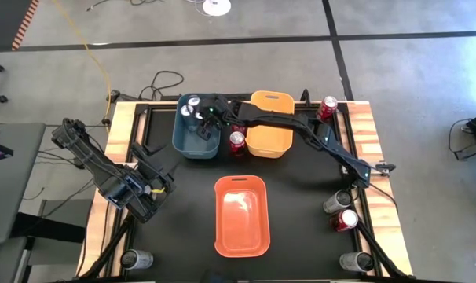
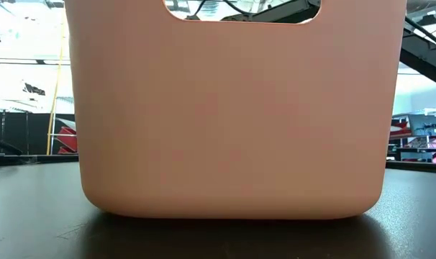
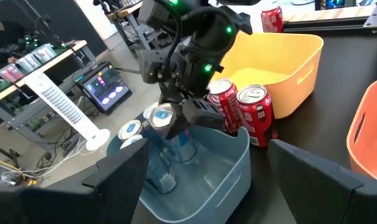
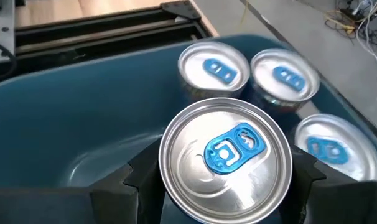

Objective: Sort soda cans
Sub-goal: Put the blue soda can into the blue bin

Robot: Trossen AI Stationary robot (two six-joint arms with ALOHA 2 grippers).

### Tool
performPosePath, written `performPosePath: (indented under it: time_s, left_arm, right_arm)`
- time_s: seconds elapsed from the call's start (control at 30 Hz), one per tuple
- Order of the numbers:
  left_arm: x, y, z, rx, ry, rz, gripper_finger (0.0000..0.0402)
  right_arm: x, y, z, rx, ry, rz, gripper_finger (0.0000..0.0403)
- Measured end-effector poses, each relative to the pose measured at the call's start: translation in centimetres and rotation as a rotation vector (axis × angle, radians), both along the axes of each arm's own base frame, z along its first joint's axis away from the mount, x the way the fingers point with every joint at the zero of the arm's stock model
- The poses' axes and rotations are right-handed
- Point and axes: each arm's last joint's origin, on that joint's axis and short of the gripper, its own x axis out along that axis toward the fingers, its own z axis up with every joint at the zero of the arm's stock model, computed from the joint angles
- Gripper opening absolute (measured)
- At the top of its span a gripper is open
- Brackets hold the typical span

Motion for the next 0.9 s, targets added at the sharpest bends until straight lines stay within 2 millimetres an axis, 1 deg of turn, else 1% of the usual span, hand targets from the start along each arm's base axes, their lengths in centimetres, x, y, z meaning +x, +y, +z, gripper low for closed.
performPosePath:
  time_s: [0.1, 0.3, 0.5, 0.6, 0.87, 0.9]
  left_arm:
    - [0.0, 0.0, 0.0, -0.002, -0.001, 0.000, 0.0325]
    - [0.0, 0.0, 0.0, -0.013, -0.011, 0.004, 0.0325]
    - [0.0, 0.0, 0.0, -0.018, -0.017, 0.005, 0.0325]
    - [0.1, 0.0, 0.0, -0.019, -0.019, 0.005, 0.0325]
    - [0.1, 0.0, 0.0, -0.023, -0.023, 0.007, 0.0325]
    - [0.1, -0.1, 0.0, -0.023, -0.024, 0.007, 0.0325]
  right_arm:
    - [0.0, 0.0, -0.1, 0.010, 0.002, -0.005, 0.0226]
    - [-0.2, -0.3, -1.1, 0.041, 0.013, -0.031, 0.0226]
    - [0.0, -0.5, -0.6, 0.025, -0.036, -0.027, 0.0226]
    - [0.0, -0.6, -0.6, 0.045, -0.057, -0.014, 0.0226]
    - [0.1, -0.4, -0.6, 0.061, -0.056, -0.022, 0.0226]
    - [0.2, -0.2, -0.9, 0.057, -0.048, -0.027, 0.0226]
